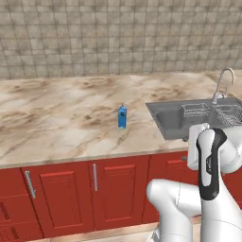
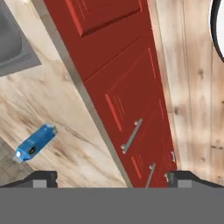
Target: Gather the eggs and milk located in the vicinity of the sink area and place them right next to the bowl.
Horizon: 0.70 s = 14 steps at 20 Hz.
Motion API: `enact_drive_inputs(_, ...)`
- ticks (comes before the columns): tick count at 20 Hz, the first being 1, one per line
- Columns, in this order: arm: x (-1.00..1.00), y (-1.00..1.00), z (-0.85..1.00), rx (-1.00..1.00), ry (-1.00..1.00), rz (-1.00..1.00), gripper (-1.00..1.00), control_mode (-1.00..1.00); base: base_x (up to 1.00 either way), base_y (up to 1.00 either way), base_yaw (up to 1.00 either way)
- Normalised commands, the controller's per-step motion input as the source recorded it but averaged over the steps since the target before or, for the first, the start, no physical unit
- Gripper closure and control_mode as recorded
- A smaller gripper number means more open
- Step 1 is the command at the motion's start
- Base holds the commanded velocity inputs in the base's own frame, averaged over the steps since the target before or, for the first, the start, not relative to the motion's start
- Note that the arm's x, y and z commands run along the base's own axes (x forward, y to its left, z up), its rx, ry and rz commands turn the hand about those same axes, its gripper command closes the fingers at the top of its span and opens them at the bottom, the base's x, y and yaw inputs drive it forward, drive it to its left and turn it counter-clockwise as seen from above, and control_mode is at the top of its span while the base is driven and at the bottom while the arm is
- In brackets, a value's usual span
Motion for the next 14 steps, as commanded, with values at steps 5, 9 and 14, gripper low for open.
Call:
enact_drive_inputs(5, 0.0, 0.0, 0.0, 0.0, 0.0, 0.0, -1.0, 1.0, 0.64, 0.96, 0.01)
enact_drive_inputs(9, 0.0, 0.0, 0.0, 0.0, 0.0, 0.0, -1.0, 1.0, 0.75, 0.23, 0.0)
enact_drive_inputs(14, 0.0, 0.0, 0.0, 0.0, 0.0, 0.0, -1.0, 1.0, 0.79, -0.08, 0.0)
